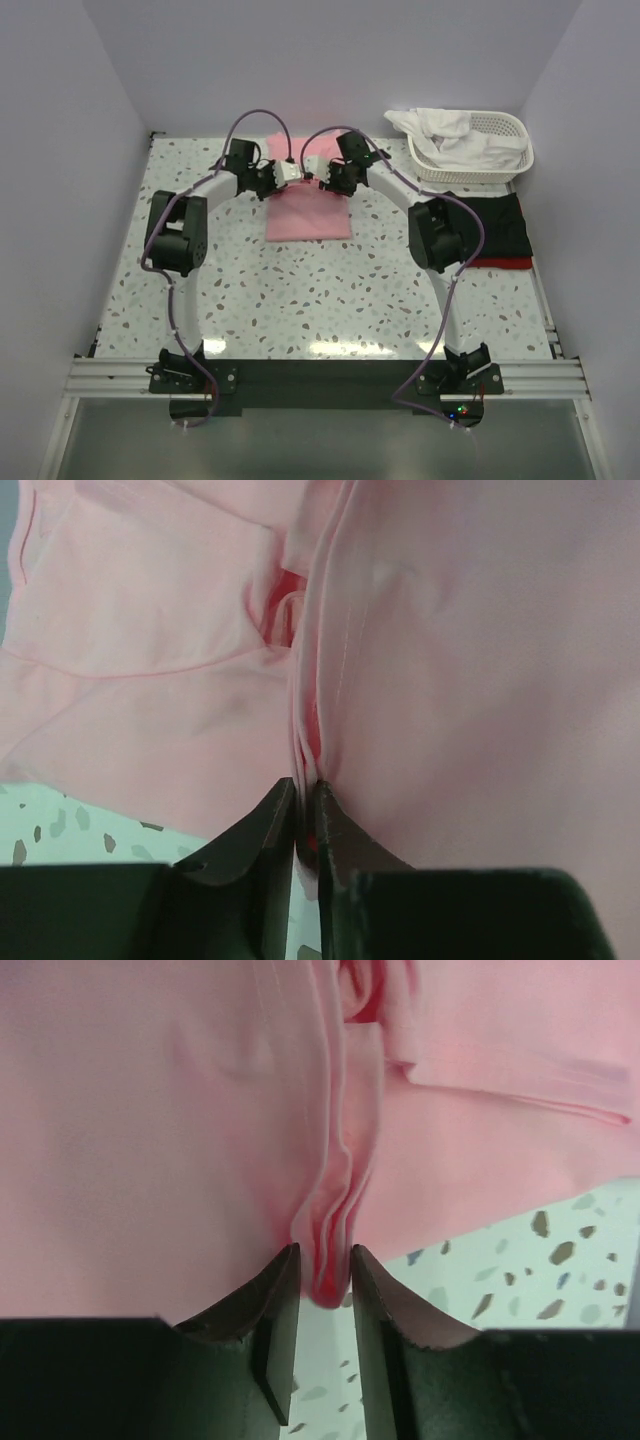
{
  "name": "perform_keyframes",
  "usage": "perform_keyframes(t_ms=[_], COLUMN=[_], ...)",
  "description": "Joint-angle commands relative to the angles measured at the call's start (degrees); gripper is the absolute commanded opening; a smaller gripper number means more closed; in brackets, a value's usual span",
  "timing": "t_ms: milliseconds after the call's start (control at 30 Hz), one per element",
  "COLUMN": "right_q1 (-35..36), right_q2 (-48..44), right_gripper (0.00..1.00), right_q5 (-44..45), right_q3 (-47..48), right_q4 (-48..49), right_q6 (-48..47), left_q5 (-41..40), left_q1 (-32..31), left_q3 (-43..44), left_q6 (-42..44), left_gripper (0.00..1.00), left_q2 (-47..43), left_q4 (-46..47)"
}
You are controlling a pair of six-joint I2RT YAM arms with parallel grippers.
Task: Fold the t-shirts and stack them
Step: Fold the tshirt
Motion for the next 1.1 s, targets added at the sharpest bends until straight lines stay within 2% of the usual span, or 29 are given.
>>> perform_keyframes(t_ms=[0, 33, 133, 200, 300, 467, 567, 600, 633, 833, 867, 900, 1000, 1033, 1067], right_q1=[-0.4, -0.4, -0.5, -0.5, -0.6, -0.2, 0.3, 0.3, 0.3, 0.0, -0.1, 0.0, -0.1, -0.1, -0.2], right_q2=[-0.7, -0.9, -3.5, -5.5, -9.0, -12.5, -10.4, -9.6, -9.0, -7.0, -7.0, -7.2, -8.9, -9.8, -10.6], right_gripper=[0.33, 0.45, 0.57, 0.62, 0.62, 0.53, 0.4, 0.33, 0.31, 0.27, 0.3, 0.41, 0.63, 0.71, 0.8], right_q5=[4.7, 6.6, 8.7, 9.5, 6.9, -2.7, -7.1, -8.3, -9.9, -18.9, -23.0, -25.2, -32.6, -33.7, -35.9], right_q3=[3.7, 4.1, 5.2, 4.8, 3.5, 0.4, 1.2, 1.6, 1.6, -1.3, -1.5, -1.6, -2.2, -3.8, -4.9], right_q4=[5.5, 5.9, 5.5, 4.4, -0.2, -12.5, -17.7, -18.7, -19.7, -21.6, -21.6, -21.6, -19.5, -15.9, -13.5], right_q6=[2.2, 2.9, 6.5, 8.8, 12.2, 15.2, 22.0, 23.5, 25.0, 35.9, 39.4, 41.4, 49.7, 51.9, 56.7], left_q5=[-2.3, -3.0, -5.4, -6.9, -5.4, 3.5, 5.9, 6.4, 7.4, 17.5, 21.3, 22.9, 28.8, 30.0, 31.4], left_q1=[0.8, 1.1, 2.6, 3.3, 3.4, 2.5, 0.7, 0.1, 0.1, 0.1, 0.1, 0.1, 0.2, 0.2, 0.2], left_q3=[4.1, 5.0, 7.3, 7.6, 6.8, -1.7, -5.8, -6.3, -6.8, -7.9, -8.2, -9.5, -12.2, -13.0, -13.9], left_q6=[-5.3, -6.7, -13.9, -18.6, -21.3, -23.7, -26.3, -27.8, -29.3, -40.1, -42.7, -44.5, -53.5, -56.0, -62.2], left_gripper=[0.2, 0.31, 0.39, 0.42, 0.44, 0.43, 0.38, 0.37, 0.36, 0.3, 0.3, 0.34, 0.53, 0.56, 0.61], left_q2=[1.0, 0.9, -0.4, -2.6, -5.9, -11.4, -13.0, -12.9, -12.7, -10.4, -10.4, -10.9, -12.6, -13.1, -13.4], left_q4=[5.4, 6.0, 7.0, 6.3, 1.2, -6.4, -9.0, -9.4, -9.8, -14.0, -13.8, -13.1, -8.3, -6.7, -2.6])
